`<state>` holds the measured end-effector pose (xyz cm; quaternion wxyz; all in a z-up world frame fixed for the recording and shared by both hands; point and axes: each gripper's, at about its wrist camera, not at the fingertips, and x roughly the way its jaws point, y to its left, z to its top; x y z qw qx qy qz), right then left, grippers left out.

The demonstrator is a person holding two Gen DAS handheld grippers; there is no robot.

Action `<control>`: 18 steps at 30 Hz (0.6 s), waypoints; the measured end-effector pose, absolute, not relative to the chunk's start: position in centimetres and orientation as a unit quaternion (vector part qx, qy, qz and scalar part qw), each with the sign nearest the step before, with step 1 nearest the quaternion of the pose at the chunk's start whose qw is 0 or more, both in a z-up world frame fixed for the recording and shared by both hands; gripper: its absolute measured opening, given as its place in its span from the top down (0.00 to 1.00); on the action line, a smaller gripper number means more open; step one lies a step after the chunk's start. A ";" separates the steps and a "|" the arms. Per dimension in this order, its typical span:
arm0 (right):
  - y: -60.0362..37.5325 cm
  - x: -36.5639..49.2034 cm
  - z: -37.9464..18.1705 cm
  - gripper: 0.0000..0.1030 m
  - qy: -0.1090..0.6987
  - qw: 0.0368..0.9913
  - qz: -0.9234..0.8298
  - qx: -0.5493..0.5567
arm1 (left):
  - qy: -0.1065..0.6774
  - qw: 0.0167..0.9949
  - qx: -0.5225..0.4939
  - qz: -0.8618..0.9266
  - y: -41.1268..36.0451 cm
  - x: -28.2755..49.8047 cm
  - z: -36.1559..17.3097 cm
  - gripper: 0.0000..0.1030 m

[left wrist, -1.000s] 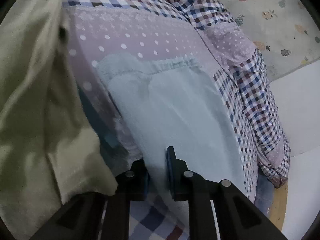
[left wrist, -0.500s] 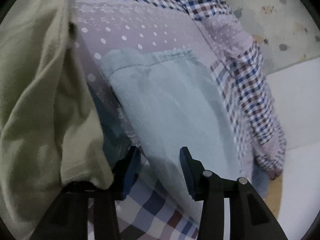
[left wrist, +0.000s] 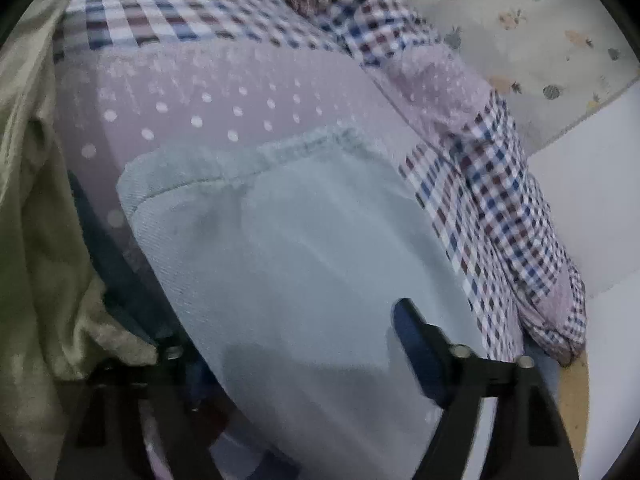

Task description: Fold clothes

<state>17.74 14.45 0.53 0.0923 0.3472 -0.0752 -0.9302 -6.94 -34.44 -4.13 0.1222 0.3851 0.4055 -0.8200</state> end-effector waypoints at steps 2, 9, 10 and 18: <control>14.6 17.8 0.5 0.61 -0.075 0.092 -0.930 0.349 | 0.398 0.147 0.387 -0.819 -34.4 -7.0 -4.1 0.84; 16.4 18.8 1.0 0.61 -0.096 0.077 -0.933 0.340 | 0.355 0.100 0.313 -0.875 -28.6 -6.8 3.9 0.92; 16.7 19.0 1.2 0.61 -0.100 0.075 -0.933 0.336 | 0.342 0.082 0.303 -0.886 -26.9 -6.8 5.6 0.92; 20.2 20.5 2.4 0.61 -0.149 0.043 -0.938 0.311 | 0.060 -0.153 0.334 -0.928 0.5 -2.9 10.3 0.87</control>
